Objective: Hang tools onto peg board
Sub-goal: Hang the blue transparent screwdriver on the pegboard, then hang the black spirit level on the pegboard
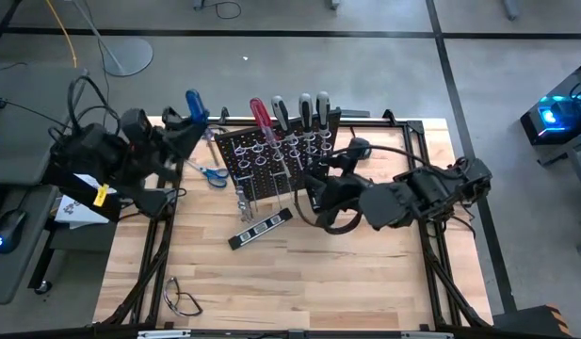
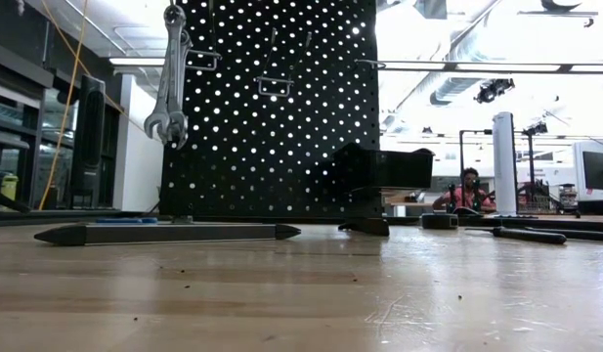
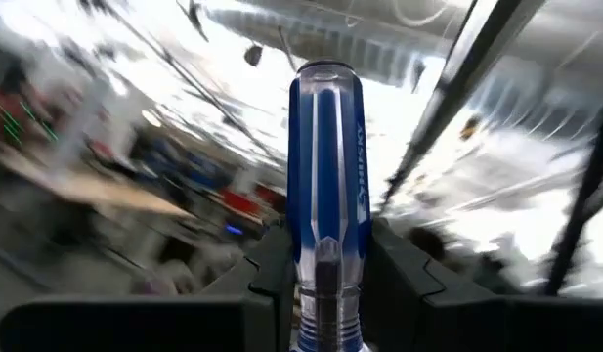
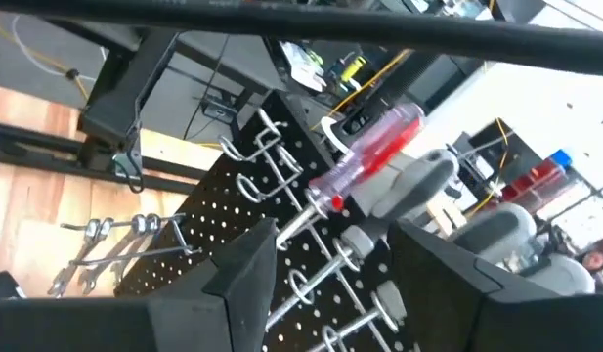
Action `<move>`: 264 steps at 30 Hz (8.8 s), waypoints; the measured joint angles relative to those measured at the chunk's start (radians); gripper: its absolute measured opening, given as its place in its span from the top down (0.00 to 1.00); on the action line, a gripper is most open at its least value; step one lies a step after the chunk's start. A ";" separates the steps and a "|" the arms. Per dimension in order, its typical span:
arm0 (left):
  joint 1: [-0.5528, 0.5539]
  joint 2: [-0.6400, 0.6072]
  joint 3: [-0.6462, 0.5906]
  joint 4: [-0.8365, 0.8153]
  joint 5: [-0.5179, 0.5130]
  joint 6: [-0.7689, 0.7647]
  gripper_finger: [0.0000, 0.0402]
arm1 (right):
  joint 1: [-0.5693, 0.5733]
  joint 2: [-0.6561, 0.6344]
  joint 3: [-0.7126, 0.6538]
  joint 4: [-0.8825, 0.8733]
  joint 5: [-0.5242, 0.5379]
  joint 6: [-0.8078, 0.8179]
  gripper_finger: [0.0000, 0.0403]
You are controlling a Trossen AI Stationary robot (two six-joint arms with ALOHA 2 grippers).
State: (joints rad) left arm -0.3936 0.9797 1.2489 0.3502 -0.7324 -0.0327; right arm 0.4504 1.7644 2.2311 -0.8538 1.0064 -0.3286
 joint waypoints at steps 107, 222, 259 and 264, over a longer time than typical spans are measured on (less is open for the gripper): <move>-0.534 0.167 0.087 -0.687 -0.369 -0.758 0.32 | 0.063 -0.068 -0.351 -0.615 -0.320 1.344 0.53; -0.214 0.511 -0.375 -1.079 0.409 -1.220 0.39 | 0.166 -0.072 -0.757 -0.132 -0.616 1.419 1.00; -0.101 0.735 -0.427 -0.907 0.493 -1.159 0.48 | 0.165 -0.072 -0.756 -0.148 -0.622 1.423 1.00; -0.127 0.723 -0.427 -0.916 0.503 -1.196 0.60 | 0.165 -0.072 -0.756 -0.150 -0.622 1.427 1.00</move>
State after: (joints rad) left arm -0.5209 1.7026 0.8219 -0.5661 -0.2297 -1.2291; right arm 0.6151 1.6928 1.4754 -1.0041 0.3847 1.0985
